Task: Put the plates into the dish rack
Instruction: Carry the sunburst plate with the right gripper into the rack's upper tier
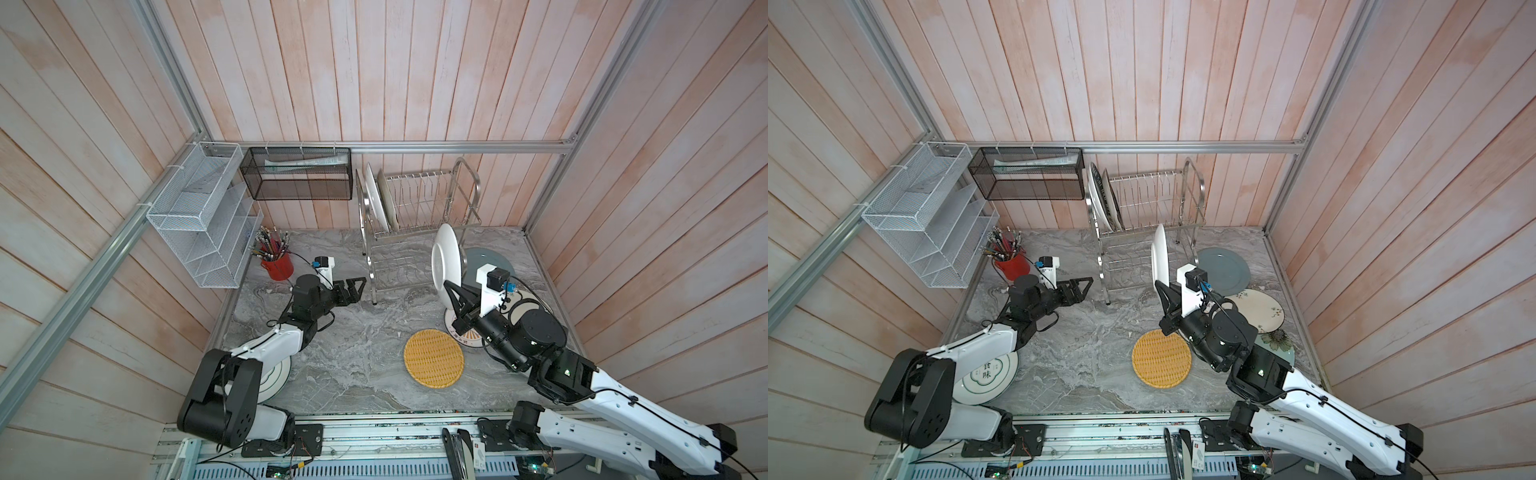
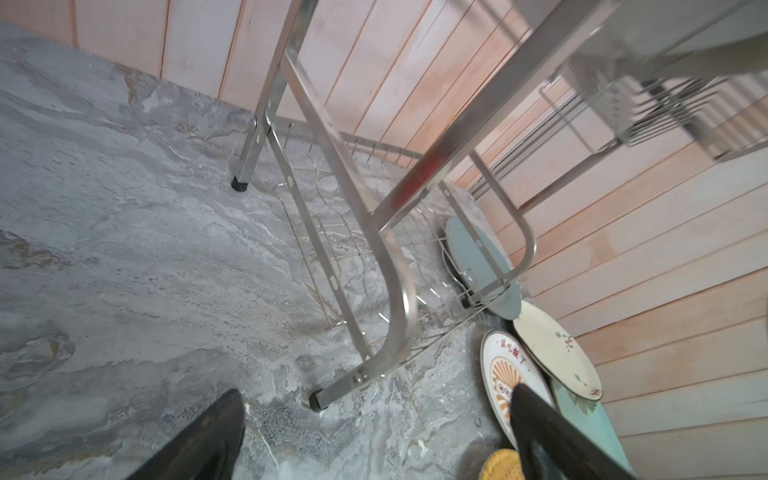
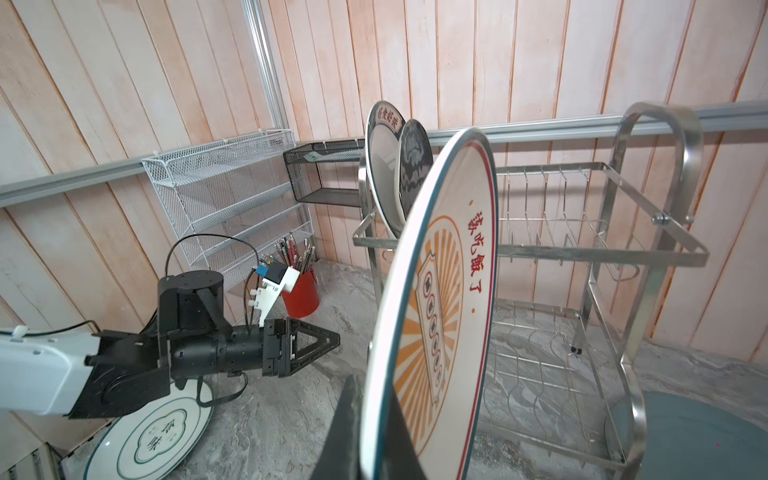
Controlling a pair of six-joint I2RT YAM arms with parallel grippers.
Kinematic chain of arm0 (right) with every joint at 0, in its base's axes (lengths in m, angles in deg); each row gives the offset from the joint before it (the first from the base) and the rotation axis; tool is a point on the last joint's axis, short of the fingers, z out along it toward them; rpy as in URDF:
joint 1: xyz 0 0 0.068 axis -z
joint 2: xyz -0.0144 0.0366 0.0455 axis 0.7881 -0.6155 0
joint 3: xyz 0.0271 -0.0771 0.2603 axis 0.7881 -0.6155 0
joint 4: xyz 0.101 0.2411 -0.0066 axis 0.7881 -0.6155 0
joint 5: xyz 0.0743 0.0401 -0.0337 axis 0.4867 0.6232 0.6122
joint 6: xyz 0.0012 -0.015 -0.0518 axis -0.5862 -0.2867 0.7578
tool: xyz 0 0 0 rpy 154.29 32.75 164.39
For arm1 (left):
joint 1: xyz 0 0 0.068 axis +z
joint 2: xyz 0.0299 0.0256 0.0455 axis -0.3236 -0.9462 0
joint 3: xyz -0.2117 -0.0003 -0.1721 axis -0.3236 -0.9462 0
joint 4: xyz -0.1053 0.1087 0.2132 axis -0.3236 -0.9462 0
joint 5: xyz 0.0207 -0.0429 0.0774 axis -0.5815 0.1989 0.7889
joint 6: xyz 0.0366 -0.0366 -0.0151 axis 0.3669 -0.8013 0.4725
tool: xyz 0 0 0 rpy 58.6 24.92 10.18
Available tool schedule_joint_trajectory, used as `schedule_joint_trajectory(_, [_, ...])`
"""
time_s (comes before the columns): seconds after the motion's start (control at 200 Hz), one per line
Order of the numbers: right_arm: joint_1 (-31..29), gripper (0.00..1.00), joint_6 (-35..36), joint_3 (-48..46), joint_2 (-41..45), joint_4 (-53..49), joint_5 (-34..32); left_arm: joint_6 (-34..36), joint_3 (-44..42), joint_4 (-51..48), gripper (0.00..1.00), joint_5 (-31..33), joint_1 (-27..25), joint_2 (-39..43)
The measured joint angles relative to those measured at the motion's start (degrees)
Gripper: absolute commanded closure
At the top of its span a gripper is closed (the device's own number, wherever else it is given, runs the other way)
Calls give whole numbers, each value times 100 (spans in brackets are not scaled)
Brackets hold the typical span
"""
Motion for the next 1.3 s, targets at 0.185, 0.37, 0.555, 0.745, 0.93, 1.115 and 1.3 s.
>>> schedule_joint_trajectory(0.185, [831,100,328,1117,-730,15,782,0,-17,-1040,0,11,-13,1989])
schedule_joint_trajectory(0.37, [2083,100,380,2192,-1458,35,2083,413,-4,-2376,0,-221,-24,3952])
schedule_joint_trajectory(0.555, [2900,100,306,2723,-2146,188,3320,968,0,-3755,0,-372,-26,5497])
schedule_joint_trajectory(0.745, [3370,100,103,3108,-2892,363,4291,1071,-125,-4238,0,-343,-26,6655])
schedule_joint_trajectory(0.93, [3449,100,-70,3560,-3582,514,4894,1043,-299,-4341,0,-234,-26,6660])
schedule_joint_trajectory(1.115, [3460,100,-264,3919,-4124,616,5178,1025,-310,-4476,0,-59,-24,6253])
schedule_joint_trajectory(1.3, [3471,100,-468,3976,-4450,643,5243,1023,-337,-4472,0,-35,-26,6339])
